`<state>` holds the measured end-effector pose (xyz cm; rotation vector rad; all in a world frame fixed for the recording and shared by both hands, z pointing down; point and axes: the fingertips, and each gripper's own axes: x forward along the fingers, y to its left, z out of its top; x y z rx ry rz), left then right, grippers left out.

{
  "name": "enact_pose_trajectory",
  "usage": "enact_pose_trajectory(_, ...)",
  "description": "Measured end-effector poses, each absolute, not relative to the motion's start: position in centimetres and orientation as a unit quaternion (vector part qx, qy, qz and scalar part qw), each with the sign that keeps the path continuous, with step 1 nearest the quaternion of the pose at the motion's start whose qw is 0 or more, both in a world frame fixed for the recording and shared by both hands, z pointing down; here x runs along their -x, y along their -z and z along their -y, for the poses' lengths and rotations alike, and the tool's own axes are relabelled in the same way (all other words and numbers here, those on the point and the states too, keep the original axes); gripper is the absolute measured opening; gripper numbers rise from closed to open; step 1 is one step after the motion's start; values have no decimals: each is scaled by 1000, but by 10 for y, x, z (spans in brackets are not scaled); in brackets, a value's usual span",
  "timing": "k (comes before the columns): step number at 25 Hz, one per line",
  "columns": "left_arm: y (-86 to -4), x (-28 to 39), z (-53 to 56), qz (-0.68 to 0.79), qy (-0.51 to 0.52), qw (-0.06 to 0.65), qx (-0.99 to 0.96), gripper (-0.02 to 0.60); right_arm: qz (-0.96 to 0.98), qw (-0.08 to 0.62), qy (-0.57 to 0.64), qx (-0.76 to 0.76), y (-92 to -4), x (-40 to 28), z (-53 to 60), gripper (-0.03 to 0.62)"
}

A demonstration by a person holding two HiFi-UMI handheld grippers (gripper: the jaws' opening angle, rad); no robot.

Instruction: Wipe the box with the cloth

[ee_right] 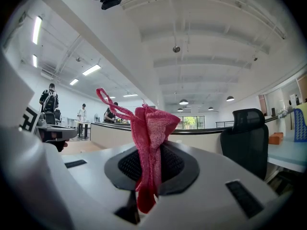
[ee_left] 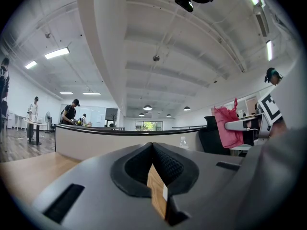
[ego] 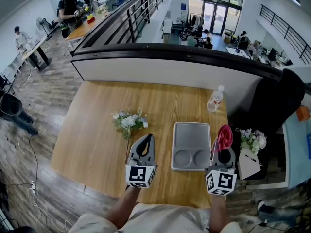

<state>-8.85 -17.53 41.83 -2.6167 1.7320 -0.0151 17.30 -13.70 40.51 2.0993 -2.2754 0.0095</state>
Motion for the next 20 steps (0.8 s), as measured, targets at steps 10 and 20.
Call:
enact_pose_trajectory(10, -416, 89, 174, -553, 4, 3, 833, 14, 741, 33, 3, -670, -405, -168, 137, 64)
enact_pose_trajectory(20, -419, 89, 175, -552, 5, 2, 834, 14, 744, 38, -1, -668, -408, -164, 137, 64)
